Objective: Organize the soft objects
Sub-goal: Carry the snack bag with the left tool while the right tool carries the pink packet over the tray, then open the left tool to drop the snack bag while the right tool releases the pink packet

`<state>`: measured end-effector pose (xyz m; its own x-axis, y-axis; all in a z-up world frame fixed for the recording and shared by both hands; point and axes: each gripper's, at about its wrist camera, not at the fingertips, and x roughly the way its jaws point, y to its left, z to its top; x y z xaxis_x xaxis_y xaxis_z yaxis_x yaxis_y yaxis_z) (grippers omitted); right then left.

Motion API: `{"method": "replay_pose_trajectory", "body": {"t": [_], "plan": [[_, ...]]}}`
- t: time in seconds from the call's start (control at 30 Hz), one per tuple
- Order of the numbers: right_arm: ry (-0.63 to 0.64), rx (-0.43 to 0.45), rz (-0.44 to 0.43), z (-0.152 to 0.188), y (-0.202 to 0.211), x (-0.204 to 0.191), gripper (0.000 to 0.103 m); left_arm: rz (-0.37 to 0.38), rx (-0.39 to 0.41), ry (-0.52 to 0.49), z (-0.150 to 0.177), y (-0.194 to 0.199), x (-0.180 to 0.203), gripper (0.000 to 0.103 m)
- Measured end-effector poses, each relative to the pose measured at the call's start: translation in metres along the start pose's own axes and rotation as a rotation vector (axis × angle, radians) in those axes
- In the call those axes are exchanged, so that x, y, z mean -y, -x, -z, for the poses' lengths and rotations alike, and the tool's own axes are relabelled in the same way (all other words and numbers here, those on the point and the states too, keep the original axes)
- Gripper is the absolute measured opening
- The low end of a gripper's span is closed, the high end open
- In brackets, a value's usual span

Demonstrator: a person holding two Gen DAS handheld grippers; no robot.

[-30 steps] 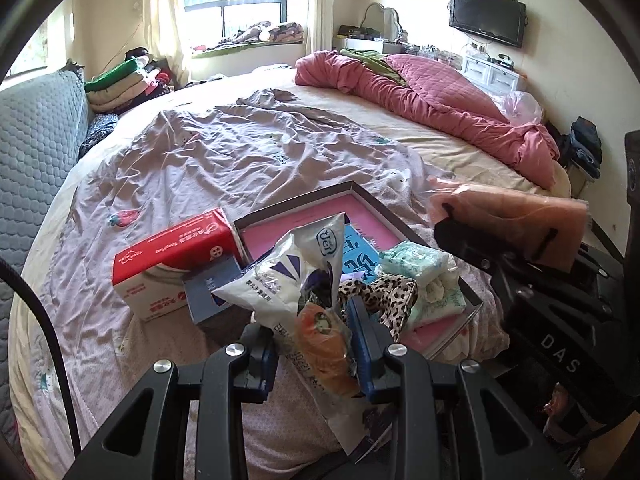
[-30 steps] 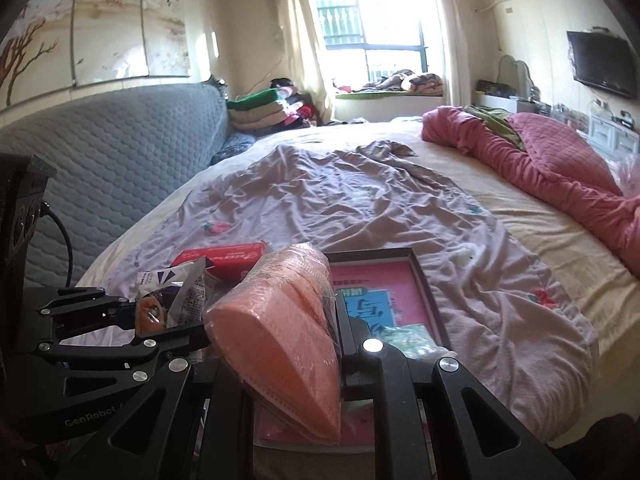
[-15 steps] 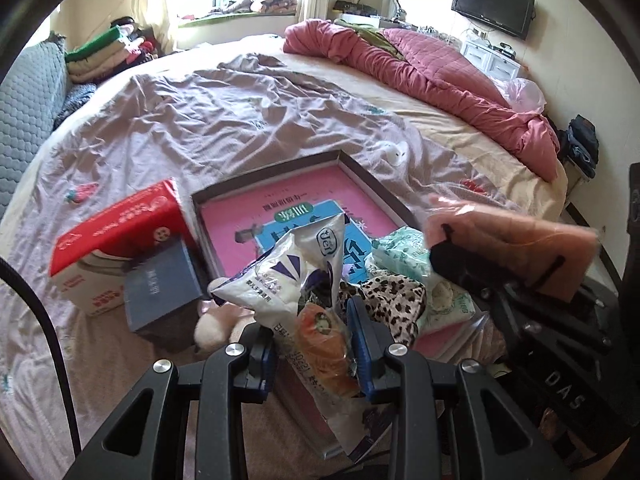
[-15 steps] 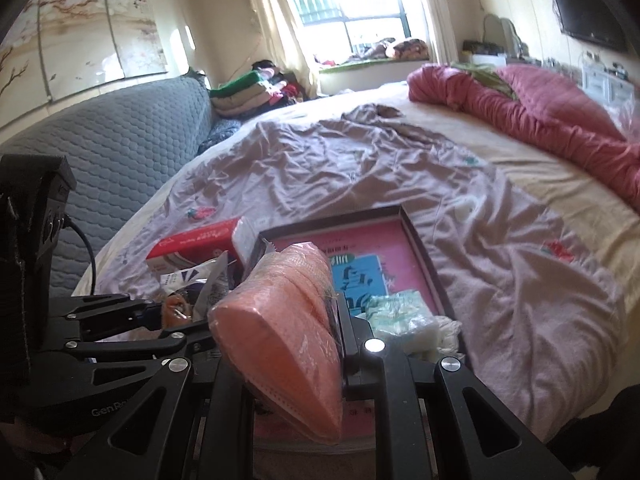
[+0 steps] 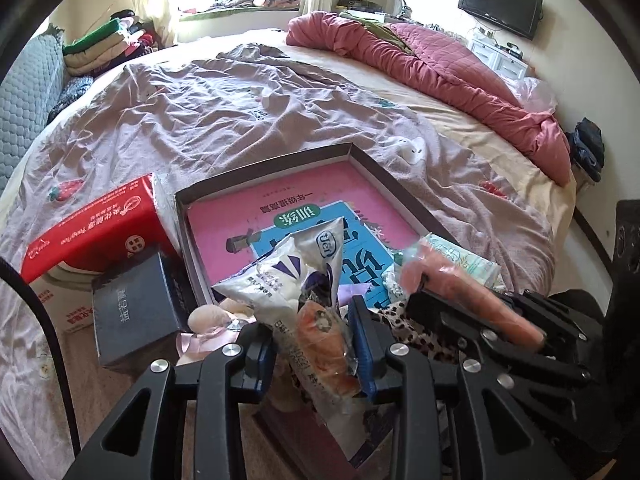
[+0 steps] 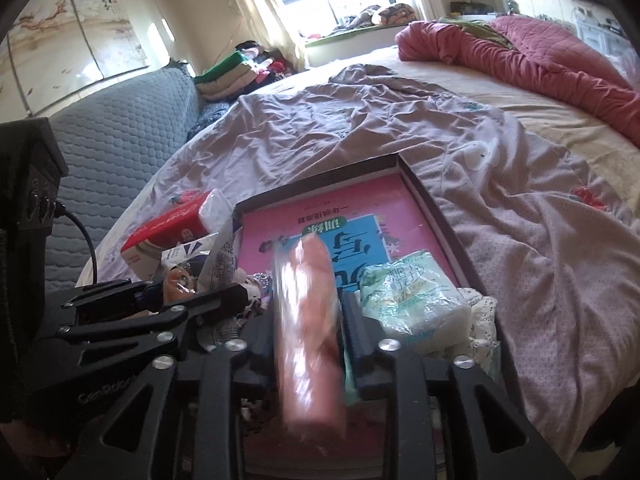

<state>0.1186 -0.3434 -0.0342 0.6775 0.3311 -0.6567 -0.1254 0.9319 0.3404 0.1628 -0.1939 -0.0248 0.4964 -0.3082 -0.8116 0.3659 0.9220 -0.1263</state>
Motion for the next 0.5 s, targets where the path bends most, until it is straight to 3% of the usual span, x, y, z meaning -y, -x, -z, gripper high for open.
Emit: {"method": "replay_pose_trajectory", "body": {"t": [0.2, 0.5], "plan": [[0.009, 0.028, 0.011, -0.003, 0.011, -0.002, 0.048, -0.003, 0.000, 0.000, -0.002, -0.003, -0.001, 0.037], [0.000, 0.087, 0.040, -0.007, 0.039, -0.001, 0.058, -0.009, 0.003, 0.006, -0.002, -0.003, -0.004, 0.060]]}}
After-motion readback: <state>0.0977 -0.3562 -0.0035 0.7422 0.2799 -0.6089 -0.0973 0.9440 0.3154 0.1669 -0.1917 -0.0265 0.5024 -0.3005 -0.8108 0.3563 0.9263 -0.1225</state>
